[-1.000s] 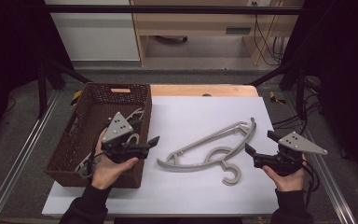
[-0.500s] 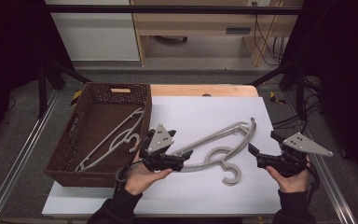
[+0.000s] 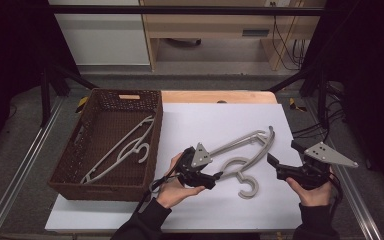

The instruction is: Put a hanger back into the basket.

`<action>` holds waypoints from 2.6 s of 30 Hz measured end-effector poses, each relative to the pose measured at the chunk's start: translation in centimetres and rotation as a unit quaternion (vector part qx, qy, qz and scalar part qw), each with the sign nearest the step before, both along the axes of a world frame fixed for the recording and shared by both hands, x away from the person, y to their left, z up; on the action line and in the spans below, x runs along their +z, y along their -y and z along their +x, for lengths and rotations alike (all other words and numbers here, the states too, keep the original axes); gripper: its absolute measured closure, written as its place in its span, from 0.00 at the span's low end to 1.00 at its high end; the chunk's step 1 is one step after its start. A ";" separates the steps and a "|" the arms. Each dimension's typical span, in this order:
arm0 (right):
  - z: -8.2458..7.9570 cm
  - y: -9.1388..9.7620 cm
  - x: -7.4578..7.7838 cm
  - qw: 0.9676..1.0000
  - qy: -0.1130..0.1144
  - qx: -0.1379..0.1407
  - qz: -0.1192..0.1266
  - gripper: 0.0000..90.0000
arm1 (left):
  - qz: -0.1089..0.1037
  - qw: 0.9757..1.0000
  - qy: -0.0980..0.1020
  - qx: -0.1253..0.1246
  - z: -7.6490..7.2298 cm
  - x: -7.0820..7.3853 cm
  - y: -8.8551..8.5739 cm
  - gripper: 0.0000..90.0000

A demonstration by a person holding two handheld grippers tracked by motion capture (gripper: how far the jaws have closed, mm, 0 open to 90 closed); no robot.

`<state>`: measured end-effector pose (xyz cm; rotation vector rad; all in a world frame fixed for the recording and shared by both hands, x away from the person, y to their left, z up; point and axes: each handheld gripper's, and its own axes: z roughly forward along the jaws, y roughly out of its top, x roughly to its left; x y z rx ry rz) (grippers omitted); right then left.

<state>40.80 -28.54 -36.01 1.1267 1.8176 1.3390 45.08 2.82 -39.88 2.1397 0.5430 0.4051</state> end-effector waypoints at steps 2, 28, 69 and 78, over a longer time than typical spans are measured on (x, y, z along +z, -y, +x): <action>0.0 0.0 0.0 1.000 0.000 0.001 0.000 0.10 | 0.006 1.000 -0.005 -0.003 0.3 -0.6 0.4 0.29; 0.0 -0.5 -0.1 1.000 0.003 0.023 -0.006 0.09 | 0.112 0.992 -0.035 -0.051 3.2 -4.7 6.1 0.57; -0.1 0.0 0.1 1.000 0.008 0.022 0.000 0.10 | 0.150 0.981 -0.088 -0.084 4.3 -4.6 7.8 0.91; -0.2 0.3 0.1 1.000 0.011 0.019 0.002 0.10 | 0.122 0.985 -0.084 -0.085 3.6 -2.8 6.9 0.91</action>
